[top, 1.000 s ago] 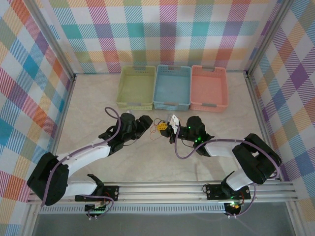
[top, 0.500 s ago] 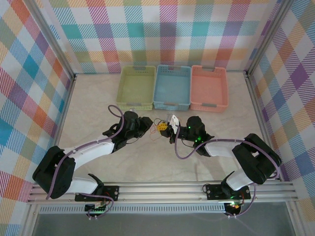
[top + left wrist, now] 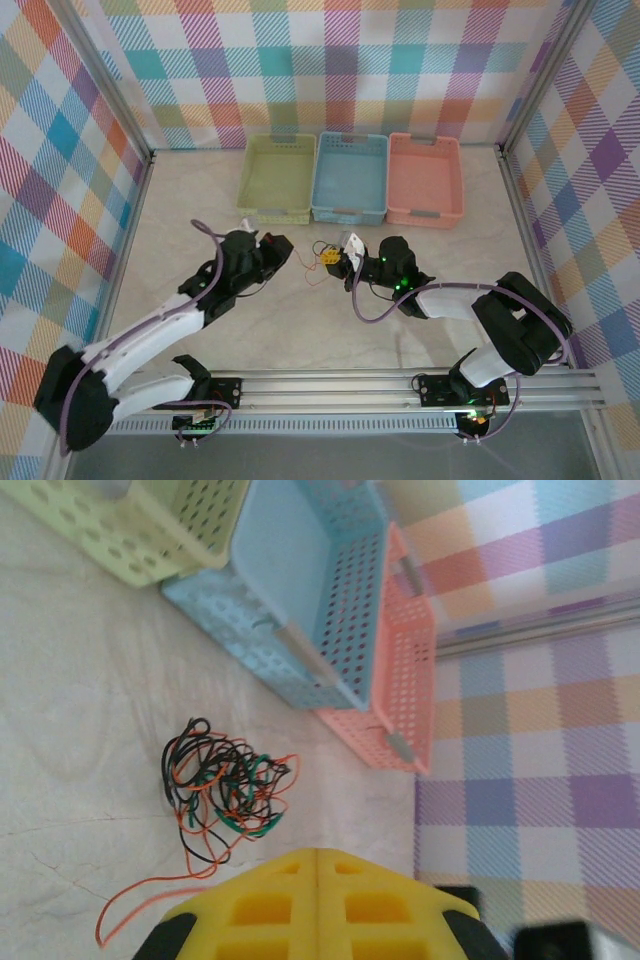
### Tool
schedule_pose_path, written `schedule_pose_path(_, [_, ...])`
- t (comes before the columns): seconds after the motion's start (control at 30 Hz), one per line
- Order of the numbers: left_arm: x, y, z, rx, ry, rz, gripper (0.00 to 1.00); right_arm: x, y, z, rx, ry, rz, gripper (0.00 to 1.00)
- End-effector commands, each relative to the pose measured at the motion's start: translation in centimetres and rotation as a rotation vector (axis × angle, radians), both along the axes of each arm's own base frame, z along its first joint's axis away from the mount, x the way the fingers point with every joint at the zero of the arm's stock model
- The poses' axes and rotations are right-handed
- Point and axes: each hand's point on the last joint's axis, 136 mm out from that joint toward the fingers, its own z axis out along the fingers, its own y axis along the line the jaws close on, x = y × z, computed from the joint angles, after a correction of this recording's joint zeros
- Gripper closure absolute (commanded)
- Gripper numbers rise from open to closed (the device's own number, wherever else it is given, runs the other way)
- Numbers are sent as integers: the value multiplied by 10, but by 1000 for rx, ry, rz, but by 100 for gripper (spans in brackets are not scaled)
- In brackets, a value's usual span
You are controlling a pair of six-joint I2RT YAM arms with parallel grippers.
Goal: Untangle the cables
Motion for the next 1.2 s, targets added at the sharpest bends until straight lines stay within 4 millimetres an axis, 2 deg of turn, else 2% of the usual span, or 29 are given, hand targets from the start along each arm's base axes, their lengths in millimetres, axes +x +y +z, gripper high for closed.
schedule_pose_path(0.0, [-13,30,4,54,-30,44,100,12,-4,6,-30,-33,-61,100])
schedule_pose_path(0.23, [-47,48,57,13,-140,-2,100,19,-3,-5,-69,-6,-84,100])
schedule_pose_path(0.33, [-56,50,78,-26,-203,-19,100,19,-1,-9,-84,9,-74,100])
schedule_pose_path(0.43, [-59,46,90,-48,-251,-47,100,17,1,-10,-90,17,-56,100])
schedule_pose_path(0.73, [-61,44,103,-72,-315,-63,100,16,4,-13,-98,27,-40,100])
schedule_pose_path(0.8, [-59,43,97,-53,-296,-68,100,12,5,-9,-78,22,-17,100])
schedule_pose_path(0.87, [-56,42,81,2,-232,-74,98,5,7,-3,-51,5,15,100])
schedule_pose_path(0.93, [-55,46,64,92,-160,-68,47,3,8,-2,-45,4,30,100])
schedule_pose_path(1.0, [-58,56,49,182,-105,-54,20,4,8,-4,-55,11,27,100])
schedule_pose_path(1.03, [-60,63,45,228,-94,-39,13,5,8,-4,-58,10,22,100])
schedule_pose_path(1.07, [-62,71,44,271,-95,-20,11,6,8,-5,-59,10,18,100])
schedule_pose_path(1.17, [-67,89,56,355,-132,14,2,6,8,-6,-67,18,16,100])
